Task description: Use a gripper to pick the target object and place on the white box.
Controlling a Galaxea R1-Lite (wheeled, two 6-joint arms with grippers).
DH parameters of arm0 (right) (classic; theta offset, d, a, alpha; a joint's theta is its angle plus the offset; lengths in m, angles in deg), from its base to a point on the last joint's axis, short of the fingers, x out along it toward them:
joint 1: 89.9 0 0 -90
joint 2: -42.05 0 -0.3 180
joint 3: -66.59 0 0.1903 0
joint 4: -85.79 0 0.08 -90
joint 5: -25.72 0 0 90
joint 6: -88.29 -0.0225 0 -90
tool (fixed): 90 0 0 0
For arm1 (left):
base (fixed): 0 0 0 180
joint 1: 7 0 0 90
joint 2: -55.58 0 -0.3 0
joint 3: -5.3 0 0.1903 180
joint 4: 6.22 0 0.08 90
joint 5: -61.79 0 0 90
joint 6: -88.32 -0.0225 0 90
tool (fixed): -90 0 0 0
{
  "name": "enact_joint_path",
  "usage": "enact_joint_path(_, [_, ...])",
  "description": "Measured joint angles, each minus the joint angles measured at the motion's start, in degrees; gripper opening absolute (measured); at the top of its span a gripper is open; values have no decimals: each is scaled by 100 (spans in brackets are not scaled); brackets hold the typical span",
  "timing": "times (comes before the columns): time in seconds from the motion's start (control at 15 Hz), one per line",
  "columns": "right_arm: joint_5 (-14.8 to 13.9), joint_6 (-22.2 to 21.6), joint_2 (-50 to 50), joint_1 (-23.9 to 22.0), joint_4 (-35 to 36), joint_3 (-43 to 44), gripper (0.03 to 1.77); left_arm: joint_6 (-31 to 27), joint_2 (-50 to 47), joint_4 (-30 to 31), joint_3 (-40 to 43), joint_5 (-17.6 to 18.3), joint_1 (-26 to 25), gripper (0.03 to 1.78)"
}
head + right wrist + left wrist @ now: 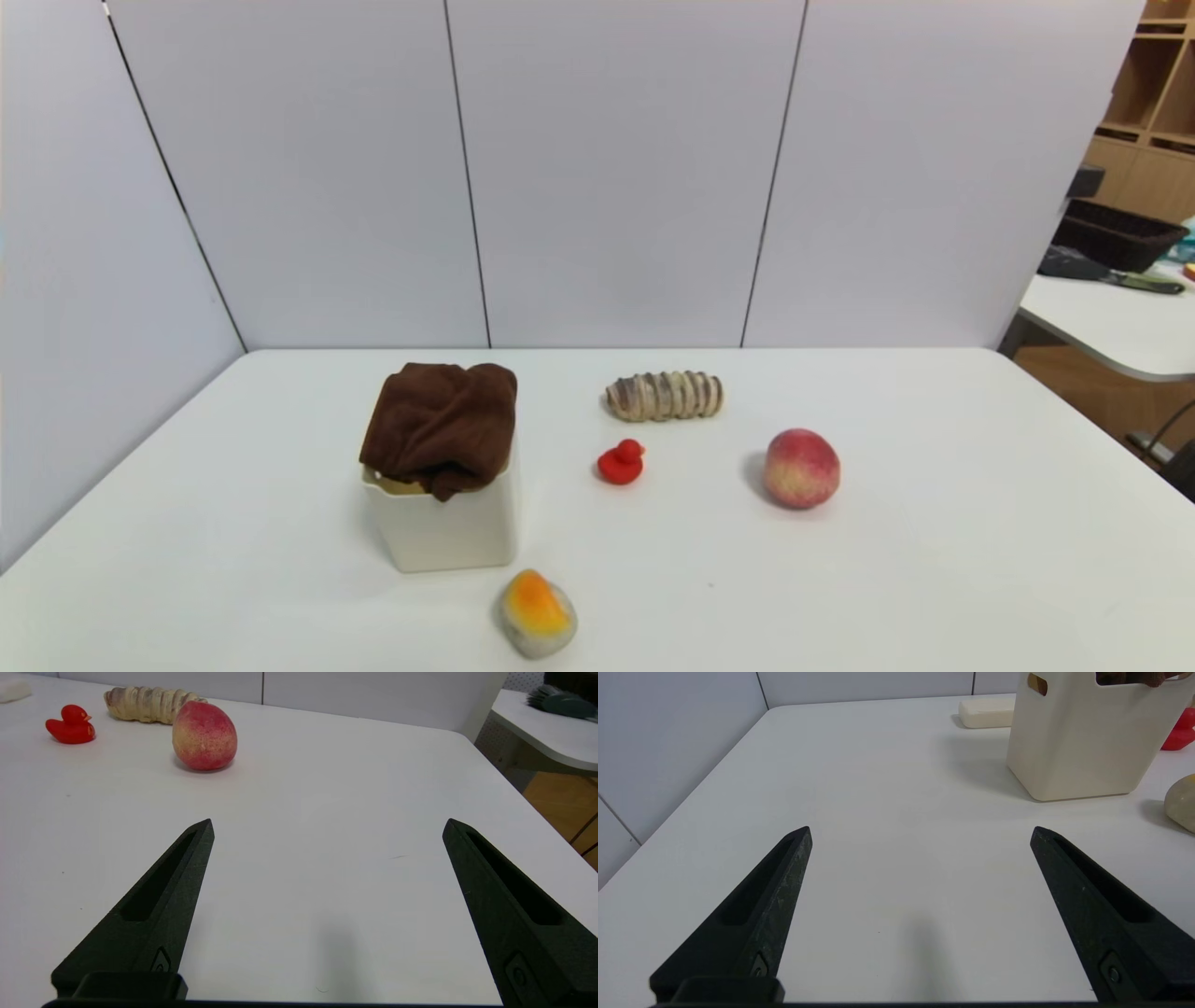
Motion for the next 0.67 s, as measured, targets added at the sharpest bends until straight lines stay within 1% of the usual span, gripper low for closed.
enact_joint_path(0.47, [2,15,-4,7,0,-1,169,0,-2,0,0,0,0,169])
enact_joint_path(0.67, [-9,-107,-4,5,-4,0,170,0,-2,2,0,0,0,169])
